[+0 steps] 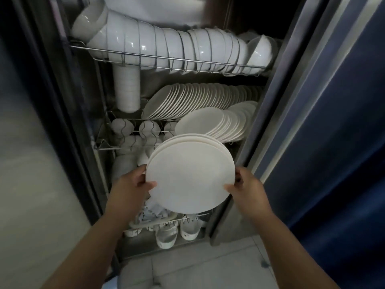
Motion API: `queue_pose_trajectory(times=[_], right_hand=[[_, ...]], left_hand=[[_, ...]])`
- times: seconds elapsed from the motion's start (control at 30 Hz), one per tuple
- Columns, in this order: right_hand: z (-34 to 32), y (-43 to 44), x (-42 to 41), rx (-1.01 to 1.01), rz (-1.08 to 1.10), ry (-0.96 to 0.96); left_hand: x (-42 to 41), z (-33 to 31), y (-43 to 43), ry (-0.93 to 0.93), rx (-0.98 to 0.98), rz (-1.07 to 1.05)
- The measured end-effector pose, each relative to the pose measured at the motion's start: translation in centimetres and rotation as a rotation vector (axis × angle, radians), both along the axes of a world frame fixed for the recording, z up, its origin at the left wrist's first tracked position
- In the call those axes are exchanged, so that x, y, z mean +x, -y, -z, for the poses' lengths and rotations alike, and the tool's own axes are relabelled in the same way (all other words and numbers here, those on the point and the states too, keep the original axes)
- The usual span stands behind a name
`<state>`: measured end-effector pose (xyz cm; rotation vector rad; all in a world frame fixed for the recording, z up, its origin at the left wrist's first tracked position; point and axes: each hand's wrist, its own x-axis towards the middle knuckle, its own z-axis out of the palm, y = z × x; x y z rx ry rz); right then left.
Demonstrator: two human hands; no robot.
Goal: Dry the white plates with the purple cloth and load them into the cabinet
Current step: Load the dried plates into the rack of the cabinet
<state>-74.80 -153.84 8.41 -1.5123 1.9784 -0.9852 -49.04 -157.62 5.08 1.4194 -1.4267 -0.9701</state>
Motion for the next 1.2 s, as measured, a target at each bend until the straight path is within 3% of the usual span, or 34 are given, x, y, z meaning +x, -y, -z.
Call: queue_pose_trajectory(times=[0.27, 0.6, 1.2], right_hand=[[-2.2, 13.0, 0.6, -0.079, -0.015, -0.032], [-3.5, 23.8, -0.8, -0.126, -0.016, -0.142], [-4.1, 31.3, -4.5, -0.089, -0.09, -0.416]], left_hand=[[-0.2, -0.3, 14.1, -0.219, 0.049, 0.01], [-2.9, 0.5, 25.7, -0.191, 0.128, 0.054], [-7.2, 3.4, 29.7, 0.22, 0.19, 0.05]])
